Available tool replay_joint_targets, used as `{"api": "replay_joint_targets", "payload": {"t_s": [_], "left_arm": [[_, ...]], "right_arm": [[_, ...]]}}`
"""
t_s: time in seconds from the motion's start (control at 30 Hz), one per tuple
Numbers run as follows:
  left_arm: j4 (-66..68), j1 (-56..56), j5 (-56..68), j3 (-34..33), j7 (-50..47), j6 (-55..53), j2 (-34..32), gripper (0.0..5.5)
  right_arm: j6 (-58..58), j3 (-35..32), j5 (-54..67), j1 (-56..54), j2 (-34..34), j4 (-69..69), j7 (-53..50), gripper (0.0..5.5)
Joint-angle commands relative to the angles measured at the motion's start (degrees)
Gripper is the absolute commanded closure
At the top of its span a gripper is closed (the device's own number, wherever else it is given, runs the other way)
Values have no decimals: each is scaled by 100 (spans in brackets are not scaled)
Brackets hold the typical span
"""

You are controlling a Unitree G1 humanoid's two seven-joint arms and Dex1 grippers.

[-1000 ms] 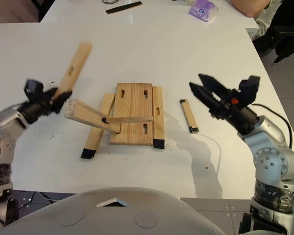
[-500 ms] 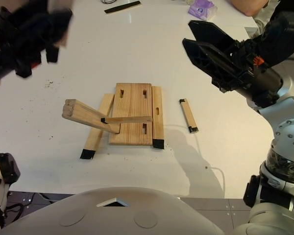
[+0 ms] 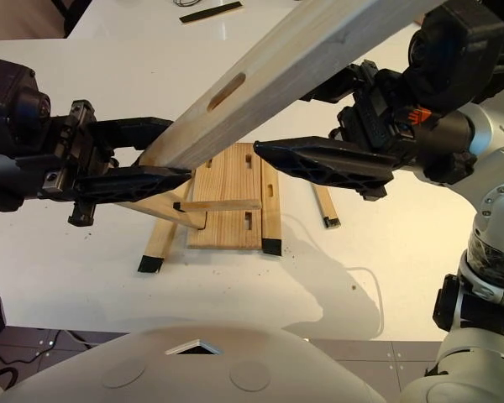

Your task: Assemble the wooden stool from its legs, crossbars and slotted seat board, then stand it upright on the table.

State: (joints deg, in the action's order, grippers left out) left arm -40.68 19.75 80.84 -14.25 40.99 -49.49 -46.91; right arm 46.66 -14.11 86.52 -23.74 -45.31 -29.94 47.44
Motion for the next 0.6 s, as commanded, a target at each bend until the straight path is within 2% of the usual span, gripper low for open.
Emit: {"api": "replay_joint_targets", "payload": {"t_s": [0.03,0.13,0.6], "left_arm": [[-33,-99,-88,175,97,31,-79,350],[-22,-126,-154,294,130,54,-73,350],[7,-67,-673,559,135,273,9,350]], "right_arm": [[50,145,-73,-141,22,-50,124,143],[42,258,-127,-201,66,-61,150,143],[-11,410,-697,21,102,-149,491,338]]}}
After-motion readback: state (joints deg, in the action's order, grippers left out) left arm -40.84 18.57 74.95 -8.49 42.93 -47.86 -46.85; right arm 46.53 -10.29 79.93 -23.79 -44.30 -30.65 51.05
